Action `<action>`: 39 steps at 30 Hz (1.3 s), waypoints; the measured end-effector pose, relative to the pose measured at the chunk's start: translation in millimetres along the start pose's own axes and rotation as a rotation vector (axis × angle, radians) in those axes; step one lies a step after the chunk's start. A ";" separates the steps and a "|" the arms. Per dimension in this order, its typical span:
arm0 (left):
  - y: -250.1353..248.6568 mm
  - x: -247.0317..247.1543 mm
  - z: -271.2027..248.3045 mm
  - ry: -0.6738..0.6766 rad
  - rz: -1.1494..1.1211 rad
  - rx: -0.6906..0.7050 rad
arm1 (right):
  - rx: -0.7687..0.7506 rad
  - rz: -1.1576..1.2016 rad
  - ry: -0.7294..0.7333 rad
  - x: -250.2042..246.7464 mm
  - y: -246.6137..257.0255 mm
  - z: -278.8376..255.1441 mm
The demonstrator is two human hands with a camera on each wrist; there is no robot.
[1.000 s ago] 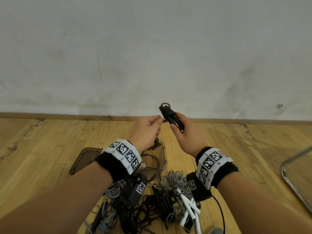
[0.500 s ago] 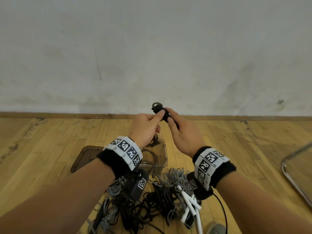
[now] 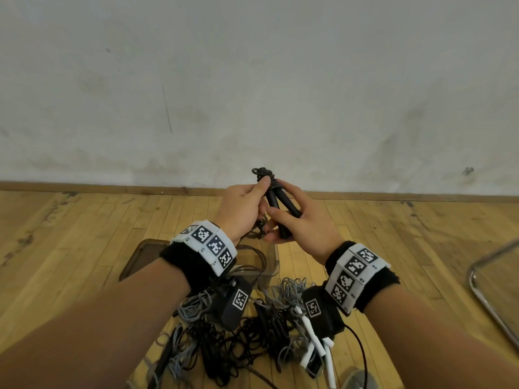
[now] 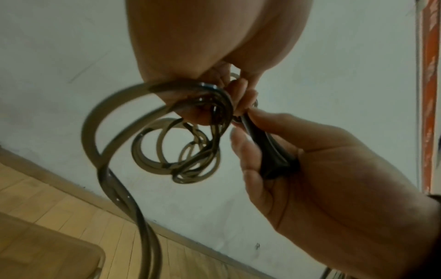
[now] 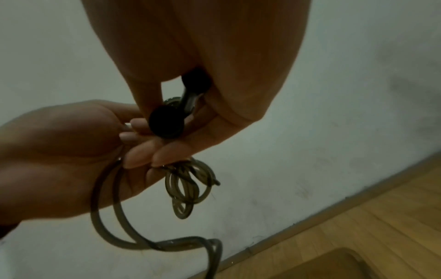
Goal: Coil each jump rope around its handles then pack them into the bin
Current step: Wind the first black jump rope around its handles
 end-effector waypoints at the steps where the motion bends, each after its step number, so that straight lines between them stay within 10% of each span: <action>1: -2.7 1.5 -0.2 0.008 0.030 0.021 | 0.015 0.012 0.027 1.9 -1.2 0.1; 21: -12.4 8.7 -8.5 0.078 0.043 0.036 | -0.183 -0.810 -0.345 -27.8 6.2 12.6; 39: -12.1 -7.8 -4.8 -0.058 -0.022 0.000 | -0.219 -0.324 -0.187 -17.0 19.4 2.4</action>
Point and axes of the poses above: each hand's wrist, its own z-axis towards the middle knuckle, its own x-axis out of the palm, y = z × x, the point moved 10 cm from there along z, towards the middle knuckle, and after that the axes turned 7 degrees about x, right-handed, at the moved point
